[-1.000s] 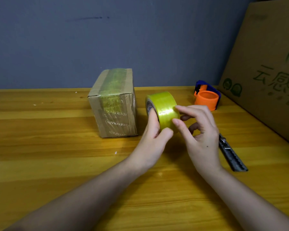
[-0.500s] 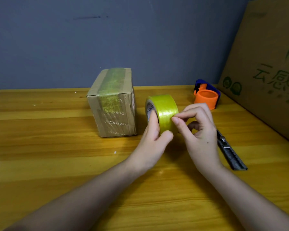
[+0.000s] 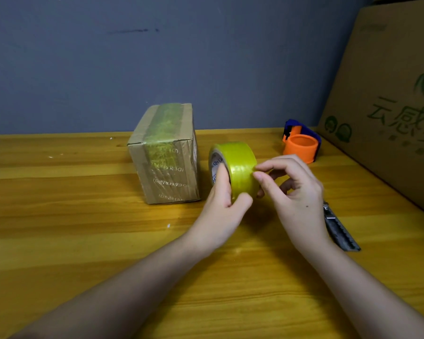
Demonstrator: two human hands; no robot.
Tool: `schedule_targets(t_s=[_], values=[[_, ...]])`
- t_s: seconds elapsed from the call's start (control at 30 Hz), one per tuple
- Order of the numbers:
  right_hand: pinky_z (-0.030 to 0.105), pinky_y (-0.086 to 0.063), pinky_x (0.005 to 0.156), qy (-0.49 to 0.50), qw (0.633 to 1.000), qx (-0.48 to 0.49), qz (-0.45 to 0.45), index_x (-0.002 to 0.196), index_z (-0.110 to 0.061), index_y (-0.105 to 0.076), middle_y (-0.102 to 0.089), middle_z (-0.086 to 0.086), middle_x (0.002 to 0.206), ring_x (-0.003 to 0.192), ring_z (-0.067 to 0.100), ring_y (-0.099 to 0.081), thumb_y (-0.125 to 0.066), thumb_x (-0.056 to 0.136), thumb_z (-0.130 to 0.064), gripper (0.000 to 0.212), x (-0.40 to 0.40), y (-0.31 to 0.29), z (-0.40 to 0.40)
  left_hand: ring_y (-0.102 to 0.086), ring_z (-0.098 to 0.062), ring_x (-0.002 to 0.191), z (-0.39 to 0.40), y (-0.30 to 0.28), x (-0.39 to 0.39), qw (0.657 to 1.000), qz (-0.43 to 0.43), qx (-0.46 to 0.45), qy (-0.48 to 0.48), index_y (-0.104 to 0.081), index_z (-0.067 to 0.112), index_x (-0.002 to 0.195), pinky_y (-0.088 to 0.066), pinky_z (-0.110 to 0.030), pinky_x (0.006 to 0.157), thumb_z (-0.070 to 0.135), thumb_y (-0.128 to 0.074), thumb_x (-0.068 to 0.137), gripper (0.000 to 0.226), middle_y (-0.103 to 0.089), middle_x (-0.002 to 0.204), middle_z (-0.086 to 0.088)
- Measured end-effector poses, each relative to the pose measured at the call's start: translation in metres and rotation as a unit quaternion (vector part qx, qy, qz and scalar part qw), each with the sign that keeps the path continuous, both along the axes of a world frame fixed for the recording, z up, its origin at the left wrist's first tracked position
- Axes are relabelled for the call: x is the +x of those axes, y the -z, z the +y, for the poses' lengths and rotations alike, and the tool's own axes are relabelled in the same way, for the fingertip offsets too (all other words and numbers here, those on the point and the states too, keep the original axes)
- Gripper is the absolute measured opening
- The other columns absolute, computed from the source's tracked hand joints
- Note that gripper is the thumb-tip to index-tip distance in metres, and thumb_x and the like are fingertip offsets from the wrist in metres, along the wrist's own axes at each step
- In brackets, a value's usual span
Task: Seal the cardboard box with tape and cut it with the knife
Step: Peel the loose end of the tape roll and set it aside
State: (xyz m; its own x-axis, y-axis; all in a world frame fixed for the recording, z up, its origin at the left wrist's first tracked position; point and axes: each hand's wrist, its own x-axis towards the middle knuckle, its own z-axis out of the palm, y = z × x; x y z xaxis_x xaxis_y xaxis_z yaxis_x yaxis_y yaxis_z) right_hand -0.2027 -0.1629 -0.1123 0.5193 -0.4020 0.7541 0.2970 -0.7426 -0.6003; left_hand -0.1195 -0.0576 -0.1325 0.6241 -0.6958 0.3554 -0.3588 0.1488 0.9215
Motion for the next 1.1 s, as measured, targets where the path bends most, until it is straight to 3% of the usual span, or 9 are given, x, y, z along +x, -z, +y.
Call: schedule_targets(t_s=[0.13,0.27,0.37,0.5,0.6,0.7,0.77,0.87,1.1], values=[[0.016,-0.045,0.060,0.010,1.000,-0.005,0.028,0.086,-0.019,-0.063,-0.055,-0.003,0.089,0.076,0.008,-0.058,-0.064,0.086,-0.012,0.007,0.002,0.002,-0.005,-0.054,-0.012,0.107,0.001,0.001,-0.001,0.997,-0.060,0.025,-0.029,-0.039,0.011,0.123,-0.043,-0.038,0.099,0.025,-0.048,0.082,0.044,-0.058,0.113,-0.001],[0.028,-0.046,0.074,0.056,0.993,-0.072,0.077,0.090,-0.018,-0.059,-0.052,-0.005,0.093,0.086,0.011,-0.052,-0.054,0.090,-0.025,0.009,0.008,0.009,-0.012,-0.054,-0.014,0.095,-0.001,0.003,-0.002,0.990,-0.116,0.057,-0.059,-0.039,0.007,0.114,-0.043,-0.041,0.089,0.031,-0.047,0.086,0.038,-0.060,0.104,-0.006],[0.029,-0.044,0.077,0.067,0.990,-0.078,0.093,0.090,-0.016,-0.058,-0.051,-0.005,0.092,0.086,0.013,-0.051,-0.053,0.090,-0.023,0.008,0.008,0.010,-0.012,-0.055,-0.016,0.092,-0.004,0.004,-0.002,0.989,-0.123,0.060,-0.064,-0.040,0.007,0.111,-0.044,-0.044,0.086,0.034,-0.046,0.088,0.036,-0.061,0.103,-0.008],[0.027,-0.043,0.077,0.067,0.991,-0.071,0.094,0.089,-0.019,-0.056,-0.051,-0.006,0.091,0.086,0.011,-0.051,-0.053,0.090,-0.025,0.006,0.007,0.008,-0.012,-0.059,-0.019,0.098,-0.006,0.006,0.001,0.989,-0.117,0.063,-0.068,-0.044,0.010,0.112,-0.048,-0.042,0.089,0.037,-0.048,0.087,0.038,-0.062,0.106,-0.004],[0.025,-0.042,0.072,0.082,0.993,-0.063,0.063,0.094,-0.020,-0.055,-0.056,-0.006,0.091,0.085,0.010,-0.053,-0.054,0.090,-0.027,0.008,0.004,0.006,-0.007,-0.057,-0.012,0.098,-0.007,0.007,0.007,0.996,-0.052,0.033,-0.069,-0.048,0.008,0.112,-0.046,-0.034,0.091,0.036,-0.050,0.084,0.039,-0.062,0.106,-0.003],[0.021,-0.042,0.074,0.073,0.995,-0.026,0.068,0.114,-0.028,-0.051,-0.060,-0.009,0.102,0.092,0.006,-0.057,-0.064,0.086,-0.030,0.031,0.004,0.008,-0.007,-0.054,-0.010,0.101,-0.007,0.010,0.010,0.998,-0.018,0.009,-0.066,-0.048,0.009,0.111,-0.044,-0.034,0.096,0.042,-0.052,0.081,0.045,-0.059,0.107,-0.001],[0.018,-0.040,0.072,0.071,0.993,-0.030,0.089,0.118,-0.030,-0.056,-0.059,-0.010,0.107,0.093,0.004,-0.057,-0.065,0.084,-0.033,0.035,0.006,0.011,-0.010,-0.055,-0.008,0.104,-0.007,0.010,0.007,0.999,-0.005,0.001,-0.053,-0.048,0.012,0.113,-0.043,-0.033,0.098,0.045,-0.052,0.079,0.048,-0.059,0.109,0.003],[0.010,-0.035,0.069,0.061,0.996,-0.029,0.062,0.108,-0.022,-0.069,-0.060,-0.006,0.103,0.086,0.004,-0.058,-0.067,0.085,-0.026,0.023,0.006,0.012,-0.010,-0.055,-0.008,0.113,-0.009,0.009,0.004,0.999,0.017,-0.010,-0.033,-0.047,0.014,0.118,-0.041,-0.034,0.104,0.045,-0.053,0.079,0.051,-0.060,0.117,0.004],[0.008,-0.037,0.070,0.060,0.998,-0.015,0.008,0.090,-0.009,-0.072,-0.064,0.002,0.090,0.084,0.001,-0.057,-0.068,0.084,-0.013,0.009,0.003,0.006,-0.005,-0.052,-0.008,0.118,-0.007,0.008,0.000,1.000,-0.022,0.005,-0.018,-0.041,0.012,0.123,-0.040,-0.034,0.106,0.044,-0.053,0.079,0.055,-0.056,0.125,-0.001]])
